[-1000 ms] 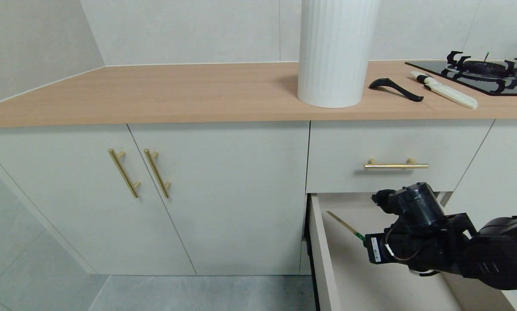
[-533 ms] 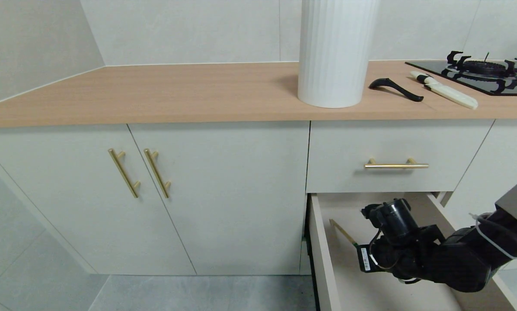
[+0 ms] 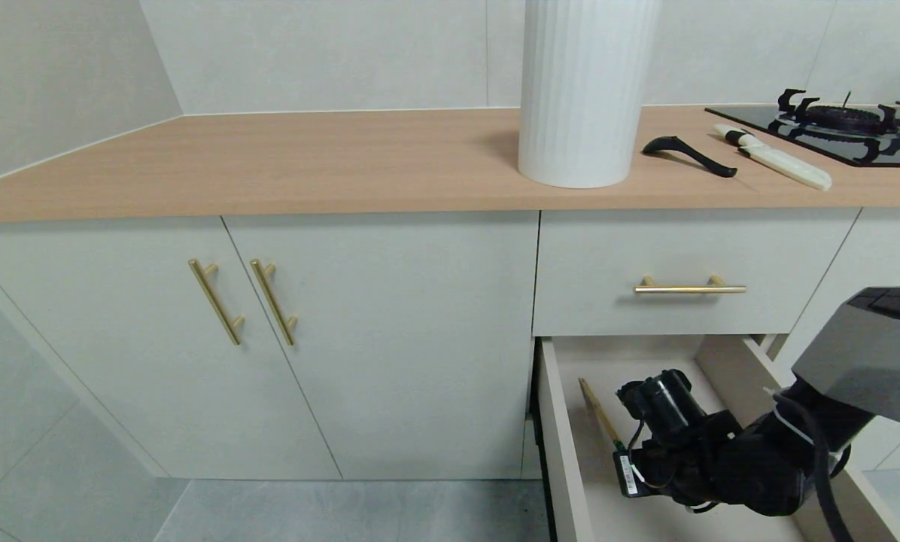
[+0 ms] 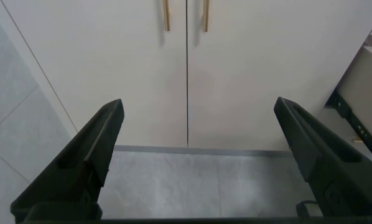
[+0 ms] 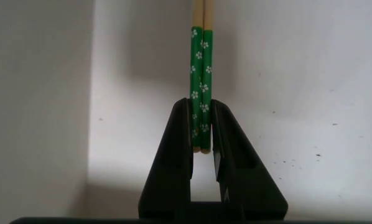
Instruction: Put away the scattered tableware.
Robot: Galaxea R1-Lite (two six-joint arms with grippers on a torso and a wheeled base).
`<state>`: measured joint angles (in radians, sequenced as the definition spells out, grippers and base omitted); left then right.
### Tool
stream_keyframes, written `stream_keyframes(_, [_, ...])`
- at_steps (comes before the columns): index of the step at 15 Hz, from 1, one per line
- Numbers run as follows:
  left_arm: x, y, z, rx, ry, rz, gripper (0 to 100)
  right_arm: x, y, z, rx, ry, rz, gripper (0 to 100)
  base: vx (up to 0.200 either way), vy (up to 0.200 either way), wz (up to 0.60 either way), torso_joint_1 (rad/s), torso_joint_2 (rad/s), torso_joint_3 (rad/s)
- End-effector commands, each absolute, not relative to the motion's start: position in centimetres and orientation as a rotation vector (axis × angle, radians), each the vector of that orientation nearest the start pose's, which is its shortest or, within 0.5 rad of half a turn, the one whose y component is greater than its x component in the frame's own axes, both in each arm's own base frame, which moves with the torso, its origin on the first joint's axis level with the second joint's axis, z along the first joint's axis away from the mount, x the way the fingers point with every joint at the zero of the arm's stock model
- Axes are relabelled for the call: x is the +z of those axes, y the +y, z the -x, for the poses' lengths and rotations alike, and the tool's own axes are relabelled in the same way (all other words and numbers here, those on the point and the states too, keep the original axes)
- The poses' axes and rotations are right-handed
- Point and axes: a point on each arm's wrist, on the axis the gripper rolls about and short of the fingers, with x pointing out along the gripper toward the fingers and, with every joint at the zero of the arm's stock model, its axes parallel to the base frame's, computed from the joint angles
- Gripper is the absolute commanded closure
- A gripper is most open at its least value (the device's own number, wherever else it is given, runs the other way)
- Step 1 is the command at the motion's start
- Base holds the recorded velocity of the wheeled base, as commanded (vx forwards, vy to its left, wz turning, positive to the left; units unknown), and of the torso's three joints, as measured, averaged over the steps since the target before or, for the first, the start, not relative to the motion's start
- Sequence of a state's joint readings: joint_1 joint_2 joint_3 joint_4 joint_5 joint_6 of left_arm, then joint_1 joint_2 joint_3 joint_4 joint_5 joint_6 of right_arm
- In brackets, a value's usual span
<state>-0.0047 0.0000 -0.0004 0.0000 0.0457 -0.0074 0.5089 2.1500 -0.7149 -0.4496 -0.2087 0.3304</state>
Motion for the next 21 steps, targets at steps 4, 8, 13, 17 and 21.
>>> stream_keyframes(4, [7.5, 0.1, 2.3, 0.041, 0.000, 0.008, 0, -1.8, 15.2, -28.5, 0.106, 0.962, 0.051, 100, 0.000, 0.000, 0.00, 0.000, 0.00, 0.000])
stream_keyframes(8, [7.5, 0.1, 2.3, 0.041, 0.000, 0.008, 0, -2.0, 15.3, -28.6, 0.105, 0.962, 0.050, 0, 0.000, 0.000, 0.00, 0.000, 0.00, 0.000])
stream_keyframes(13, [7.5, 0.1, 2.3, 0.041, 0.000, 0.008, 0, -1.3, 15.1, -28.6, 0.104, 0.944, 0.040, 0, 0.000, 0.000, 0.00, 0.000, 0.00, 0.000])
stream_keyframes(17, [7.5, 0.1, 2.3, 0.041, 0.000, 0.008, 0, 5.8, 13.1, -28.6, 0.020, 0.724, -0.030, 0, 0.000, 0.000, 0.00, 0.000, 0.00, 0.000])
stream_keyframes(21, [7.5, 0.1, 2.3, 0.041, 0.000, 0.008, 0, 14.1, 9.7, -26.4, -0.002, 0.468, -0.092, 0, 0.000, 0.000, 0.00, 0.000, 0.00, 0.000])
